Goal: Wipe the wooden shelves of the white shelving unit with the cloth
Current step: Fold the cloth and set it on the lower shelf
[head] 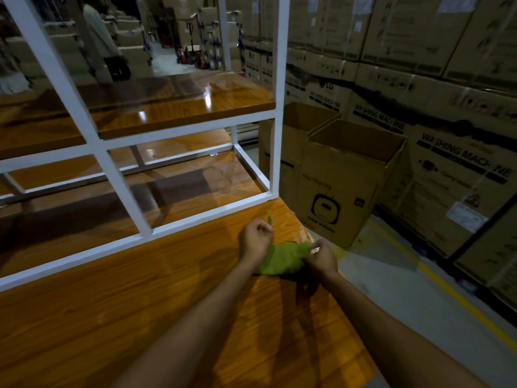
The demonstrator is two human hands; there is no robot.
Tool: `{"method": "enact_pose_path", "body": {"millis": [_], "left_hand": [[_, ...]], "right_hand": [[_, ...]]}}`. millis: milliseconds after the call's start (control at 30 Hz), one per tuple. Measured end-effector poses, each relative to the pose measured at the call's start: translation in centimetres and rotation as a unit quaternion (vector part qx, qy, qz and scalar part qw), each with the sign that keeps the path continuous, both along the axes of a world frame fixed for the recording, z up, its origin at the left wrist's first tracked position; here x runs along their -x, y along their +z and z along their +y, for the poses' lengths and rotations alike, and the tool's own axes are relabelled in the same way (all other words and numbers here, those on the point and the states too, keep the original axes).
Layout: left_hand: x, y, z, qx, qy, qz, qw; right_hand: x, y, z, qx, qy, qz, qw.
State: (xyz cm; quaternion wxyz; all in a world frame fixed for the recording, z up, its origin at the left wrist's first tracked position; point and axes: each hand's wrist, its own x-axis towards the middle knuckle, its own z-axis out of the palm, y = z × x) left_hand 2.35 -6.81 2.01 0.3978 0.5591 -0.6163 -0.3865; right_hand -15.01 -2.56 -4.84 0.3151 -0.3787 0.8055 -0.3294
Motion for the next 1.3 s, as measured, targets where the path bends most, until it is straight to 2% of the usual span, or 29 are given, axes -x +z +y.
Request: {"method": "enact_pose_path", "body": {"millis": [67, 167, 233, 300, 433, 533, 633, 700, 767, 867, 933, 1000, 1034, 1100, 1167, 1300], "left_hand": [[3.0, -1.0, 1.8, -0.019, -0.083, -0.038, 0.996], [5.6, -3.4, 3.8, -0.049, -0.212, -0.046, 0.975], [5.6, -4.3, 3.9, -0.045, -0.206, -0.031, 0.977], [4.5, -4.6, 3.4, -0.035, -0.141, -0.029, 0.989], [0.7, -5.4, 1.5, 0.029, -0.039, -0.09, 0.995], [-1.5, -6.6, 0.9, 0.058, -0.062, -0.192, 0.978], [-2.2, -7.8, 1.1, 0.062, -0.135, -0.289, 0.946], [-2.1, -8.2, 1.5, 0.069, -0.169, -0.328, 0.927], [-1.7, -8.1, 1.9, 0.086, -0.163, -0.345, 0.92], [-1.1, -7.7, 2.4, 0.125, -0.105, -0.402, 0.901], [-0.1, -7.4, 3.1, 0.14, -0.105, -0.442, 0.879], [1.2, -7.7, 3.8, 0.132, -0.123, -0.459, 0.87], [1.8, -8.1, 4.0, 0.116, -0.132, -0.462, 0.869], [2.7, -9.2, 4.0, 0.089, -0.146, -0.467, 0.867], [3.1, -9.8, 3.3, 0.071, -0.16, -0.467, 0.867], [3.7, -9.1, 1.6, 0.068, -0.233, -0.452, 0.858]], "right_hand": [[0.6, -0.5, 0.1, -0.01, 0.002, -0.01, 1.0], [1.5, -1.1, 0.3, -0.016, 0.025, -0.011, 0.999], [1.8, -1.0, 0.4, -0.007, 0.029, -0.017, 0.999], [1.8, -1.0, 0.3, -0.004, 0.032, -0.019, 0.999], [1.6, -1.1, -0.2, 0.002, 0.031, -0.023, 0.999], [1.6, -1.1, -0.4, 0.0, 0.034, -0.003, 0.999], [1.7, -0.8, -0.1, 0.004, 0.022, 0.017, 1.0], [1.9, -0.7, 0.1, -0.006, 0.031, 0.049, 0.998], [1.8, -0.2, 0.5, -0.026, 0.051, 0.094, 0.994], [2.2, -0.2, 1.3, -0.009, 0.115, 0.252, 0.961], [2.8, -0.8, 1.2, 0.06, 0.22, 0.364, 0.903], [3.1, -1.0, 0.6, 0.1, 0.334, 0.402, 0.847], [3.2, -0.9, 0.3, 0.082, 0.385, 0.4, 0.828], [3.4, -0.9, -0.1, -0.014, 0.449, 0.395, 0.802], [3.7, -1.3, 0.2, -0.07, 0.442, 0.402, 0.799], [3.6, -1.9, 2.6, -0.07, 0.364, 0.402, 0.837]]}}
